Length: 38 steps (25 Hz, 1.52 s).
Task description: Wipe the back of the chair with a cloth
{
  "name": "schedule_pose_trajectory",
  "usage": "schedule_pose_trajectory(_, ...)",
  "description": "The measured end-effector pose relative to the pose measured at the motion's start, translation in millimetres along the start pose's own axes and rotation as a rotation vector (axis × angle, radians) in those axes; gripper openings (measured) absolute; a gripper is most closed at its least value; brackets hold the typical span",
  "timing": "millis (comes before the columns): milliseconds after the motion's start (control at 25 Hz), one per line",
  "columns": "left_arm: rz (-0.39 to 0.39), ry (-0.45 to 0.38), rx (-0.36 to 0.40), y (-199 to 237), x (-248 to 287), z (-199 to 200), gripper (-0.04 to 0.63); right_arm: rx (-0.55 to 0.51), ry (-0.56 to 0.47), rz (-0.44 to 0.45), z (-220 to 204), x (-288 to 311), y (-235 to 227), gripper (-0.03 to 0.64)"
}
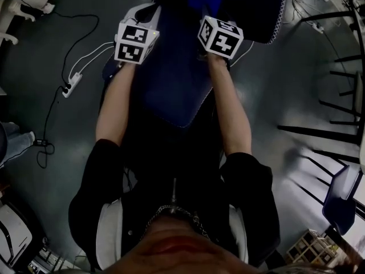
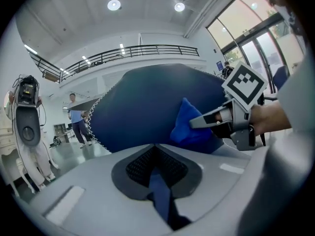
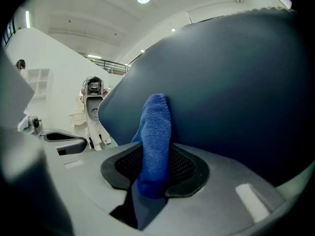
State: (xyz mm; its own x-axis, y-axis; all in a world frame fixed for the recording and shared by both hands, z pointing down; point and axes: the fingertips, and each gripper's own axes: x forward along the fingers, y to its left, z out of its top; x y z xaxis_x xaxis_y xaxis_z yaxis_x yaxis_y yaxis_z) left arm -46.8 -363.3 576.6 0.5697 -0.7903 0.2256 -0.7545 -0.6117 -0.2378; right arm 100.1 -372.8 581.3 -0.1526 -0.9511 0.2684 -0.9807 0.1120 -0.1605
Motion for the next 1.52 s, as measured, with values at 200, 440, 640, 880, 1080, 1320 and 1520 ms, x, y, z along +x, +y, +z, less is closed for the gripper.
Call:
schedule_pose_trajectory(200,-0.056,-0.015,-0.054,-11.5,4.7,1.3,0.009,0.013,-0.004,-0.037,-2.9,-20.5,-22.6,0.133)
schedule_pose_trajectory(440,-0.142,-0.016,-0.034,-44.2,10.5,1.6,0.009,0.006,-0.007,-0.083,-8.9,-39.7,-40.3,0.134)
schedule_pose_trajectory(640,-0.199,-0.010,-0.019,-68.3,17.7,1.6,0.009,0.029,-0.014,-0.127,-14.1,-59.2,-58.3,0.134)
schedule_pose_trajectory(880,-0.272,-0.008,-0.009,-95.4,22.3,1.8,0.009,0.056,-0.030,-0.195,-28.1,-88.8,-84.1,0.133)
schedule_pose_trajectory(1080,-0.285,-0.001,-0.012,-104.1,23.5,4.1,0.009,-0.052,-0.065,-0.196,-27.6,-101.9,-76.7,0.133)
schedule_pose_trajectory(1320,-0.137,-0.015,-0.034,-45.6,12.1,4.5,0.009,-0.156,-0.076,0.035,-23.4,-61.7,1.5,0.135)
schedule_pose_trajectory(1520,0.009,0.025,-0.085,23.6,-5.9,-21.5,0.009,-0.190,0.005,0.171,-31.6,-4.9,58.5,0.135)
